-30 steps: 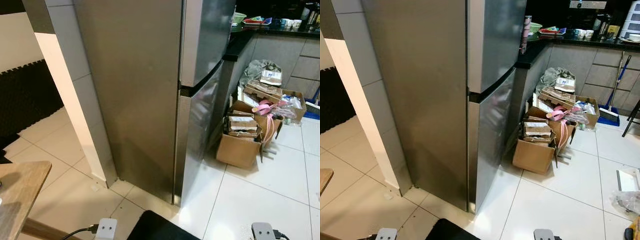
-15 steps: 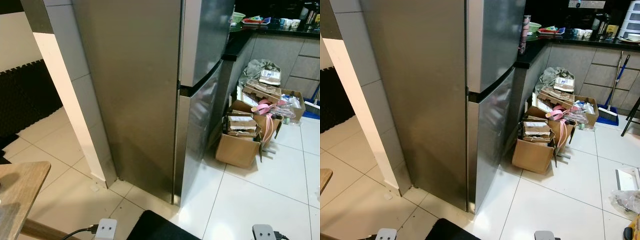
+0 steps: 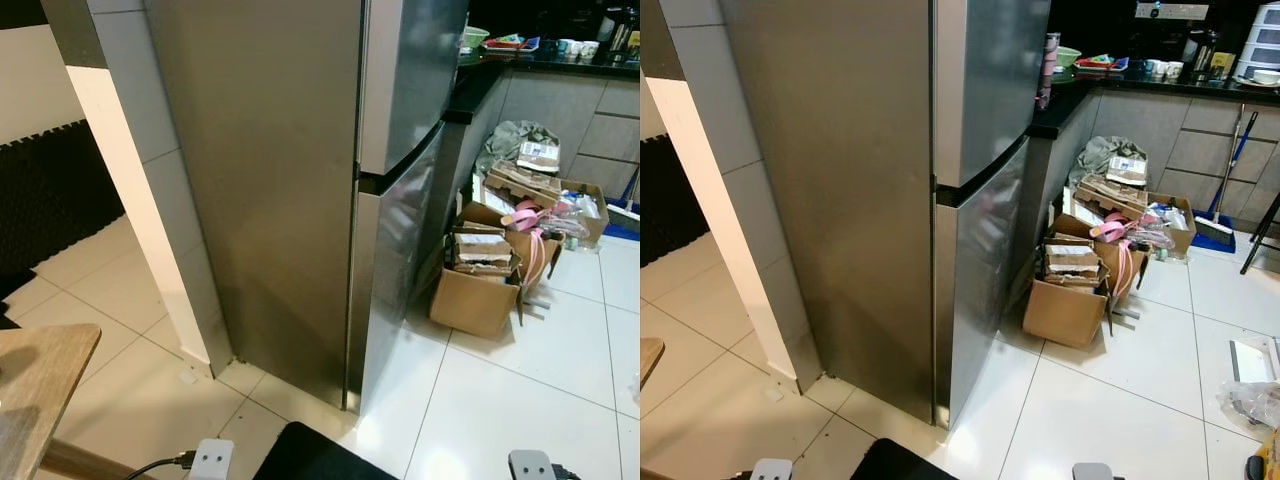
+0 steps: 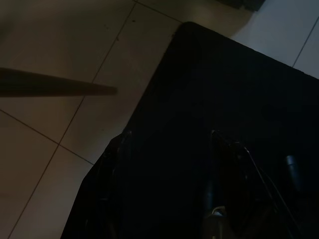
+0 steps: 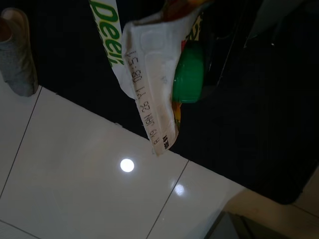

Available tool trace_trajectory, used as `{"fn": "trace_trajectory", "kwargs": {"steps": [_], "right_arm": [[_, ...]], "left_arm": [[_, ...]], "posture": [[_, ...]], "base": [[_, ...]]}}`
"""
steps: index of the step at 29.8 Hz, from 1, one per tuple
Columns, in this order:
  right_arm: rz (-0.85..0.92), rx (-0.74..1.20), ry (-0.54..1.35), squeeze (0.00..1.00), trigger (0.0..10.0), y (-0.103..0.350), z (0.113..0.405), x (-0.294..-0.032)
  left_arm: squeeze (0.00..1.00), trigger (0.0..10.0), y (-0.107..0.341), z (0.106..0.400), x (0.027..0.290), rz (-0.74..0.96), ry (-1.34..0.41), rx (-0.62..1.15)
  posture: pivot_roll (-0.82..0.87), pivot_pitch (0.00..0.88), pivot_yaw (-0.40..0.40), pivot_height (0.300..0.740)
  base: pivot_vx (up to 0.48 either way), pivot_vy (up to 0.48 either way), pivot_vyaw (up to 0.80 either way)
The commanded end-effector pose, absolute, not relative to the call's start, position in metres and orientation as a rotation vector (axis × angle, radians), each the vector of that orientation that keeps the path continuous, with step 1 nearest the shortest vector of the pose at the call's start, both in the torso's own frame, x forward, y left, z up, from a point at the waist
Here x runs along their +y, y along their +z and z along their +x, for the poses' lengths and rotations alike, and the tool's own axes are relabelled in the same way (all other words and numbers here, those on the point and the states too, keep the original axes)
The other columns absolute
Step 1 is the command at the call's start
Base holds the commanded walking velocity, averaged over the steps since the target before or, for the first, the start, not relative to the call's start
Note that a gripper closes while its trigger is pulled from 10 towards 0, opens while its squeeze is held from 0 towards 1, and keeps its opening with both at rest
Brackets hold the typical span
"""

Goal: Restocking fridge

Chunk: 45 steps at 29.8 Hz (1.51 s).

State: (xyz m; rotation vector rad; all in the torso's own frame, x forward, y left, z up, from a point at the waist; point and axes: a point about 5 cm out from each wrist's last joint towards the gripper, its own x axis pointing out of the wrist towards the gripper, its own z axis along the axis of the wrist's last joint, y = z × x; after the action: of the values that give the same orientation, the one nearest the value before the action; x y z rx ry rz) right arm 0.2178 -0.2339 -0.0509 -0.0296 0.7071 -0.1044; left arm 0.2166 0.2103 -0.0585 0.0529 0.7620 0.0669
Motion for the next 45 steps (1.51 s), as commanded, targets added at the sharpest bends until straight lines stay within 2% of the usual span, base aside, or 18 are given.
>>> {"fn": "trace_trajectory", "kwargs": {"steps": [1,5,8,14,16,22,24,28,32,36,39,42,45], "right_arm": [[-0.002,0.711,-0.132,0.0,10.0,-0.053,0.214,-0.235],[-0.054,0.744,-0.09,0.0,10.0,-0.055,0.212,-0.234],[0.013,0.718,-0.141,0.0,10.0,-0.054,0.213,-0.234],[0.01,0.74,-0.136,0.0,10.0,-0.057,0.211,-0.231],[0.053,0.715,-0.164,0.0,10.0,-0.055,0.214,-0.23],[0.047,0.716,-0.138,0.0,10.0,-0.055,0.217,-0.223],[0.071,0.69,-0.153,0.0,10.0,-0.052,0.221,-0.224],[0.016,0.725,-0.119,0.0,10.0,-0.055,0.216,-0.223],[0.062,0.702,-0.166,0.0,10.0,-0.054,0.217,-0.226],[0.006,0.735,-0.124,0.0,10.0,-0.058,0.211,-0.224],[0.058,0.706,-0.171,0.0,10.0,-0.056,0.212,-0.227],[0.025,0.732,-0.141,0.0,10.0,-0.058,0.21,-0.226],[0.038,0.724,-0.16,0.0,10.0,-0.058,0.21,-0.227]], "left_arm": [[0.0,10.0,-0.063,0.212,0.206,0.062,0.032,0.788],[0.0,10.0,-0.061,0.214,0.209,0.024,0.102,0.764],[0.0,10.0,-0.059,0.217,0.203,0.044,0.034,0.752],[0.0,10.0,-0.061,0.214,0.209,0.026,0.095,0.783],[0.0,10.0,-0.059,0.216,0.207,0.031,0.063,0.771],[0.0,10.0,-0.058,0.22,0.207,0.015,0.085,0.765],[0.0,10.0,-0.056,0.224,0.201,0.018,0.046,0.749],[0.0,10.0,-0.056,0.224,0.203,0.001,0.092,0.754],[0.0,10.0,-0.056,0.223,0.198,0.03,0.023,0.75],[0.0,10.0,-0.057,0.22,0.207,0.004,0.096,0.767],[0.0,10.0,-0.056,0.222,0.203,0.037,0.036,0.761],[0.0,10.0,-0.057,0.221,0.204,0.021,0.084,0.767],[0.0,10.0,-0.057,0.222,0.203,0.022,0.061,0.764]], "posture": [[-0.09,0.057,-0.046,0.74],[-0.1,0.077,-0.025,0.74],[-0.09,0.074,-0.042,0.74],[-0.09,0.09,-0.008,0.74],[-0.09,0.084,-0.027,0.74],[-0.1,0.101,-0.01,0.74],[-0.09,0.097,-0.032,0.74],[-0.09,0.112,-0.011,0.74],[-0.09,0.101,-0.026,0.74],[-0.1,0.11,-0.001,0.74],[-0.09,0.103,-0.019,0.74],[-0.09,0.107,-0.002,0.74],[-0.1,0.098,-0.007,0.74]], "base": [[0.0,0.0,0.0],[0.0,0.0,0.0],[0.0,0.0,0.0],[0.0,0.0,0.0],[0.0,0.0,0.0],[0.0,0.0,0.0],[0.0,0.0,0.0],[0.0,0.0,0.0],[0.0,0.0,0.0],[0.0,0.0,0.0],[0.0,0.0,0.0],[0.0,0.0,0.0],[0.0,0.0,0.0]]}}
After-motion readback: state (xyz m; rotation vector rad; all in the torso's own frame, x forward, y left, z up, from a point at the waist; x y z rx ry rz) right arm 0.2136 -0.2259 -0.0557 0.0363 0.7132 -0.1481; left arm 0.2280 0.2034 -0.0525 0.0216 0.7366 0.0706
